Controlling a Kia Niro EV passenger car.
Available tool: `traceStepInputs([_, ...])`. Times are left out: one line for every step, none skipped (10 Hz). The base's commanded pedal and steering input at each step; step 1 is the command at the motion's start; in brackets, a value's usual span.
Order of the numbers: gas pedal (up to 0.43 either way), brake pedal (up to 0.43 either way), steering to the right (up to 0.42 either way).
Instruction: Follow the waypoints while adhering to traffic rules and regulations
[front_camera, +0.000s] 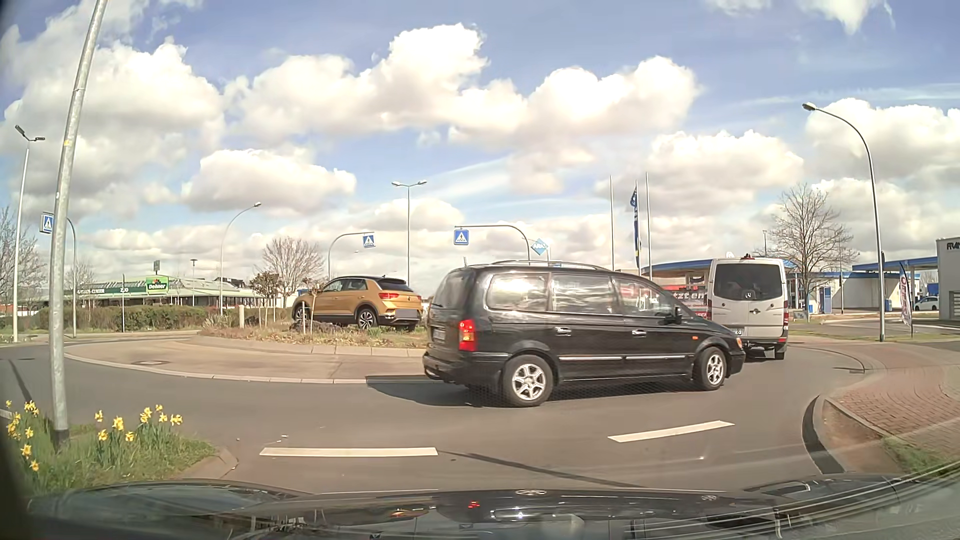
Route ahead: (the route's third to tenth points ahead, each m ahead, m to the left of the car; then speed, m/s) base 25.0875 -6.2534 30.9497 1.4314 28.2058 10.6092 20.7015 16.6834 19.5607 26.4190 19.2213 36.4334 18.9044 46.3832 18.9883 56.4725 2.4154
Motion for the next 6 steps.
traceStepInputs([0.150, 0.000, 0.044])
traceStepInputs([0.150, 0.000, 0.049])
traceStepInputs([0.157, 0.000, 0.059])
traceStepInputs([0.157, 0.000, 0.074])
traceStepInputs([0.157, 0.000, 0.088])
traceStepInputs([0.157, 0.000, 0.108])
